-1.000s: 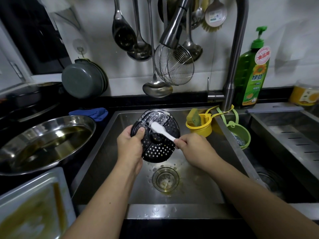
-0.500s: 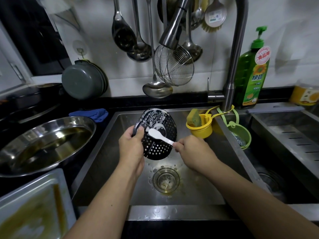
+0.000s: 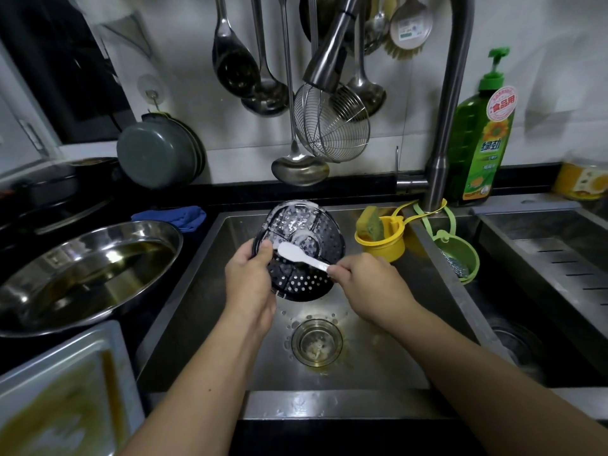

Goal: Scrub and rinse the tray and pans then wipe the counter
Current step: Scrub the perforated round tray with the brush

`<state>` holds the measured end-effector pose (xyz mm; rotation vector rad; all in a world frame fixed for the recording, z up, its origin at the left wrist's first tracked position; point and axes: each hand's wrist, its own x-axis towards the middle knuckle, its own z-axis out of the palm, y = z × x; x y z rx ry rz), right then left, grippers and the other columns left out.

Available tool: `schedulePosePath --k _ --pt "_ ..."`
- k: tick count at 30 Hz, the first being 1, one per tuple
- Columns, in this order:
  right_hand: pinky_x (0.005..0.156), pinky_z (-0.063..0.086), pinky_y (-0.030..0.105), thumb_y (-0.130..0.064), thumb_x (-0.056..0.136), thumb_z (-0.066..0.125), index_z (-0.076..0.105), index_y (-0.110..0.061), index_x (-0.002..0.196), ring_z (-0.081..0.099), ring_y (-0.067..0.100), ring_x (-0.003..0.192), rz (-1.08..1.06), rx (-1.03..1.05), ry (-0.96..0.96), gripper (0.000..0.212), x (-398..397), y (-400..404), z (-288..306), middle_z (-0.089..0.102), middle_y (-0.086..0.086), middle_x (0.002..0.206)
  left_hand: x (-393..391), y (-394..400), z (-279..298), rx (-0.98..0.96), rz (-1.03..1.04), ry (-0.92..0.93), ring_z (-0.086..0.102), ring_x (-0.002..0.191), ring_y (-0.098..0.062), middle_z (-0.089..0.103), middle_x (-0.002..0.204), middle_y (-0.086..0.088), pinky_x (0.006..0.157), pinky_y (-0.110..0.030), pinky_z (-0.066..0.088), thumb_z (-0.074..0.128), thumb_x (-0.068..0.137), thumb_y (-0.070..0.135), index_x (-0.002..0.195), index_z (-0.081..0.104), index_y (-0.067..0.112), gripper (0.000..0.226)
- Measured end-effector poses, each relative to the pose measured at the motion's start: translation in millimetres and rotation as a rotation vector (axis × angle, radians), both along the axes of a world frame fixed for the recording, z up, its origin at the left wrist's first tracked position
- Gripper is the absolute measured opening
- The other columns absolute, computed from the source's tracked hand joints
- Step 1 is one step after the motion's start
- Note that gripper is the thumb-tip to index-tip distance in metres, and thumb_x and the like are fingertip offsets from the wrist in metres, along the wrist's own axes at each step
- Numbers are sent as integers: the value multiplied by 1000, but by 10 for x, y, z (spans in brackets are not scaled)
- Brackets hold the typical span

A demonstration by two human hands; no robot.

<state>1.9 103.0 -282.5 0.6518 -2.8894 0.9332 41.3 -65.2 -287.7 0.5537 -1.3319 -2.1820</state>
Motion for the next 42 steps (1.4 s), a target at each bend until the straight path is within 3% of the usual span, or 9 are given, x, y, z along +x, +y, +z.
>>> schedulePosePath --k 3,8,13,17,21,24,32,38,42 --pt "69 50 41 -43 101 52 63 -18 72 58 26 74 13 -38 -20 40 -23 6 -5 61 2 71 10 32 13 9 -12 -1 74 83 -17 77 98 -13 74 -32 60 53 104 6 112 69 2 18" --pt "61 45 33 -43 99 58 73 -23 85 60 22 70 -59 70 -161 29 -205 261 -9 65 1 71 45 -106 56 129 28 33 74 102 -27 77 109 -15 91 -42 59 48 107 7 115 69 4 23" --pt "59 41 32 -40 100 57 72 -21 80 60 24 72 -17 3 -124 31 -233 261 -9 65 4 71 41 -46 40 87 33 2 74 102 -27 77 106 -14 92 -42 59 50 106 7 112 70 5 21" --pt "60 41 31 -42 99 58 69 -31 76 60 19 72 29 -8 -129 28 -264 242 -50 65 -1 72 35 -101 30 121 62 6 74 102 -27 77 108 -14 92 -43 60 50 106 8 119 68 3 23" --pt "53 35 28 -40 100 58 73 -24 78 50 13 58 58 -67 -168 30 -209 231 -31 58 -4 60 11 -113 19 197 66 -14 76 96 -25 77 106 -15 89 -44 61 47 107 7 120 66 3 23" --pt "59 38 31 -41 99 58 75 -21 82 54 15 62 89 -12 -158 31 -157 173 -41 60 -2 61 4 -105 3 191 36 -41 76 93 -25 77 105 -16 89 -44 60 46 107 7 119 66 2 24" --pt "57 38 34 -42 101 52 59 -14 68 56 25 66 -155 -78 -72 44 -237 266 -14 58 2 63 -1 -74 -4 90 -1 -43 72 108 -31 76 110 -16 102 -52 54 46 108 8 120 67 0 25" --pt "57 42 36 -40 100 56 69 -17 78 53 19 61 96 -9 -136 35 -80 76 -34 58 -1 61 -4 -16 1 97 8 -56 70 111 -34 76 108 -18 102 -49 55 49 106 7 118 68 0 23" --pt "69 51 40 -44 101 53 69 -16 80 58 23 70 9 -42 -68 38 -87 110 -22 61 0 64 -12 -19 -1 86 11 -39 72 104 -27 77 104 -15 102 -49 54 51 106 7 110 70 4 20"
